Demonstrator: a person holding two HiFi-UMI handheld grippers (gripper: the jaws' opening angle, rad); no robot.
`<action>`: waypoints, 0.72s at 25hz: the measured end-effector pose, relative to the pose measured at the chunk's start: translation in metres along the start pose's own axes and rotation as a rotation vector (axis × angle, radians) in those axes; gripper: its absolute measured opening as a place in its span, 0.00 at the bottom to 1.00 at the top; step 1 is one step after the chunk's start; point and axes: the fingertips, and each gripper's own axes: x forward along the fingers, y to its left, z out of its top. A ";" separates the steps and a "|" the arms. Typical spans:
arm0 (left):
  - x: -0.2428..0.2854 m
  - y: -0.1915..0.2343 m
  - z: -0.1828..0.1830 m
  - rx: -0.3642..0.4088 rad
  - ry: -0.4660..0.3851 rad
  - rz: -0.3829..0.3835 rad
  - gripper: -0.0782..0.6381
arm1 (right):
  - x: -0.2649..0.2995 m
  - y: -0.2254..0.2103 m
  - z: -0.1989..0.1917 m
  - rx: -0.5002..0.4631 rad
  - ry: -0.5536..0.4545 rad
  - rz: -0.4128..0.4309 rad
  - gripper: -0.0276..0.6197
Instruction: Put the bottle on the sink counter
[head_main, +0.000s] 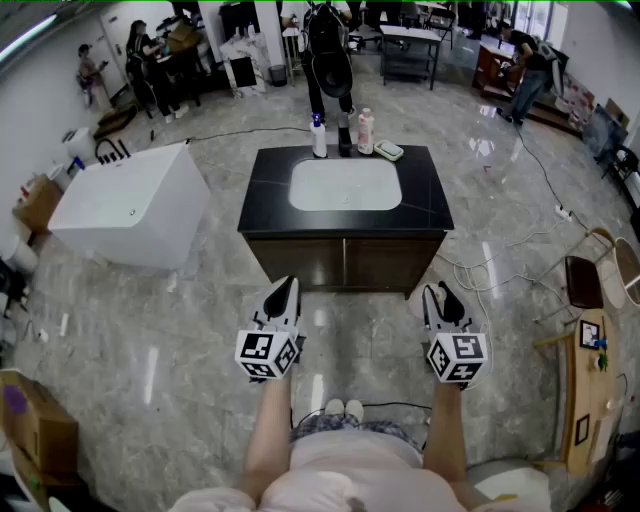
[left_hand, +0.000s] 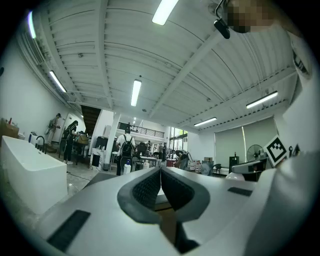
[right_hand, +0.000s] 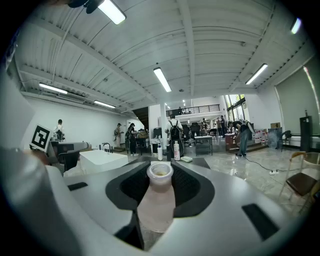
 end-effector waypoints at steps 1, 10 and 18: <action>-0.001 0.001 -0.001 -0.001 0.002 0.000 0.15 | 0.000 0.000 -0.001 0.000 -0.001 -0.001 0.26; -0.010 0.000 -0.004 -0.003 0.011 0.002 0.15 | -0.007 0.004 -0.001 0.015 -0.014 -0.005 0.26; -0.008 0.000 -0.005 -0.007 0.010 -0.008 0.15 | -0.008 0.005 0.001 0.004 -0.020 -0.006 0.26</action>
